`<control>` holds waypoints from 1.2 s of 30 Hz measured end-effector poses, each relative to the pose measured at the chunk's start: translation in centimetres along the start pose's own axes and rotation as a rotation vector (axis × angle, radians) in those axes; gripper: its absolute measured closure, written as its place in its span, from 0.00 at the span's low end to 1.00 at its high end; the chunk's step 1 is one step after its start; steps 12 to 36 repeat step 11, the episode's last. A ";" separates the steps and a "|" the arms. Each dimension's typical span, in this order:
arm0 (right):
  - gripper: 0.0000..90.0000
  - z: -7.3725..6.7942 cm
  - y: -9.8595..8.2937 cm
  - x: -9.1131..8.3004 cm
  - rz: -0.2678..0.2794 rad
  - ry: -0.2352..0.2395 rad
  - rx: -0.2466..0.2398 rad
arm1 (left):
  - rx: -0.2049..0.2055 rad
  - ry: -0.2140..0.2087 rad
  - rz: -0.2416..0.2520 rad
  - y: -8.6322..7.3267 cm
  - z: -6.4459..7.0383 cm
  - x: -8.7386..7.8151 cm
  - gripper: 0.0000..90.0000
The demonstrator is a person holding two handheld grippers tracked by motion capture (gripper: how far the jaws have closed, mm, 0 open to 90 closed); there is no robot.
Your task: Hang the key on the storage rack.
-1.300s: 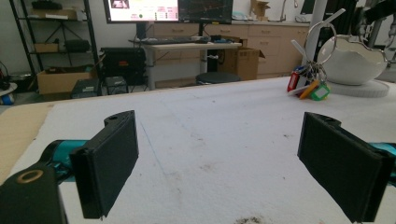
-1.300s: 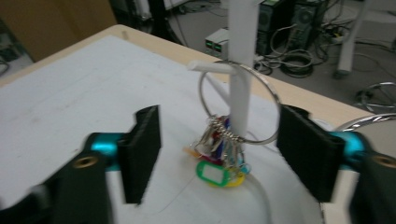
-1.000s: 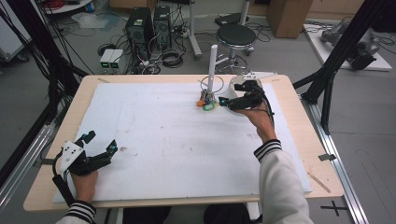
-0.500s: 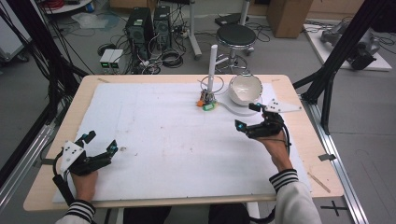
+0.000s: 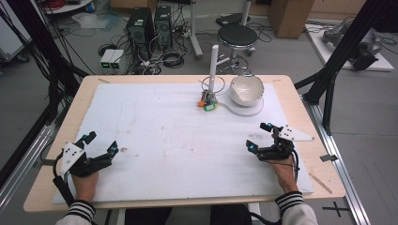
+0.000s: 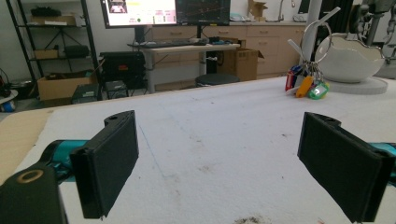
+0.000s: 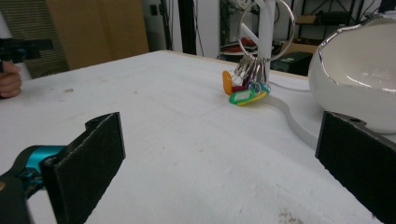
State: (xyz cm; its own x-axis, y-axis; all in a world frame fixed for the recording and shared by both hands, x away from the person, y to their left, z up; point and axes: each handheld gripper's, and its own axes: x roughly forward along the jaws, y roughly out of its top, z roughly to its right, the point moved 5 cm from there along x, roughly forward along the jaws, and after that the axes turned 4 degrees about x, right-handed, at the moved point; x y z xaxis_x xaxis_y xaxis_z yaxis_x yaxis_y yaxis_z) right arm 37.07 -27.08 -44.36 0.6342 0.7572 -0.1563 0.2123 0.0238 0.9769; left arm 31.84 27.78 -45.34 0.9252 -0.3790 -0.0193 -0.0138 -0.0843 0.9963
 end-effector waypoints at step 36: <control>0.01 -0.3 -1.4 -0.2 0.030 -0.029 -0.026 | 0.008 0.001 -0.001 0.0 0.0 0.0 0.14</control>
